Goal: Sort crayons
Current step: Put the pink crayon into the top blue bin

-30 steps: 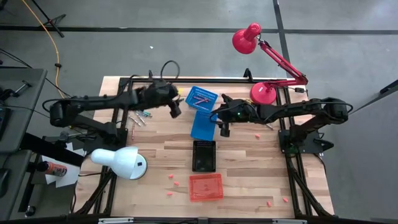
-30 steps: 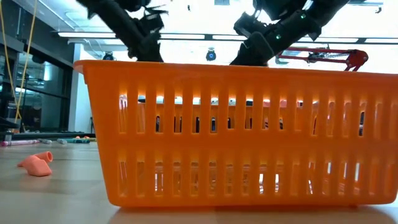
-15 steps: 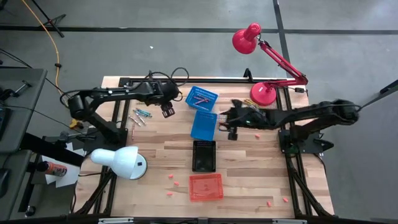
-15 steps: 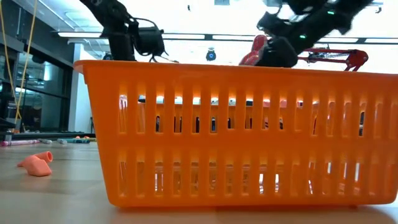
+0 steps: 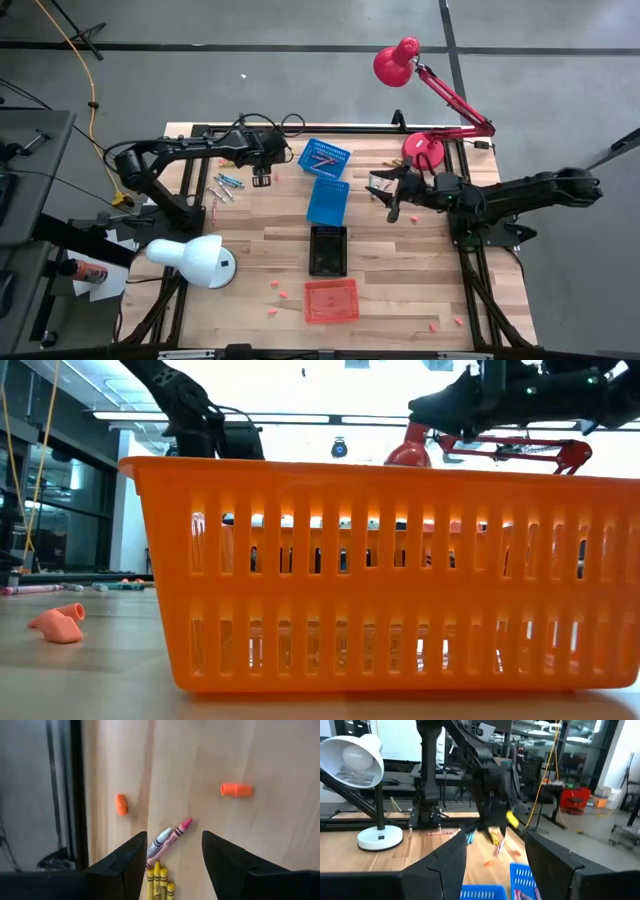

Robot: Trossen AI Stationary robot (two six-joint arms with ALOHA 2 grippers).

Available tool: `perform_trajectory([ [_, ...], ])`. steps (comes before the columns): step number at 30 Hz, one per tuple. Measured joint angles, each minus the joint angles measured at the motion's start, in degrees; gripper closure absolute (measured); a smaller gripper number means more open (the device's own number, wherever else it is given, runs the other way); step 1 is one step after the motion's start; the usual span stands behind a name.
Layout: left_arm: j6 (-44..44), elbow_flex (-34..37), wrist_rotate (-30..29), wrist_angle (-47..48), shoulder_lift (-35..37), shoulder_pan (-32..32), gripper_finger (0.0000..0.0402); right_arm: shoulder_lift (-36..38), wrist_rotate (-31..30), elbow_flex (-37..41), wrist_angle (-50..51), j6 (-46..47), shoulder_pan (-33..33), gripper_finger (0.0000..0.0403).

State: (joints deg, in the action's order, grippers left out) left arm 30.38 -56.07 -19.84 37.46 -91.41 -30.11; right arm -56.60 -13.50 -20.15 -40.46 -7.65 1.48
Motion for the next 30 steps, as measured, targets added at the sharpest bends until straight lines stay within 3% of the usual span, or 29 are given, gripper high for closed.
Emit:
perform_trajectory([
  [12, 13.65, -0.02, -4.67, -0.7, -10.73, -1.88, 0.0223, -1.16, 0.0, -3.91, 1.24, -3.49, 0.02, 0.0206],
  [30, 24.15, -0.04, 0.12, -1.25, -10.96, -2.4, 0.03, -1.18, 0.0, -3.91, 4.28, -3.36, 0.13, 0.0206],
])
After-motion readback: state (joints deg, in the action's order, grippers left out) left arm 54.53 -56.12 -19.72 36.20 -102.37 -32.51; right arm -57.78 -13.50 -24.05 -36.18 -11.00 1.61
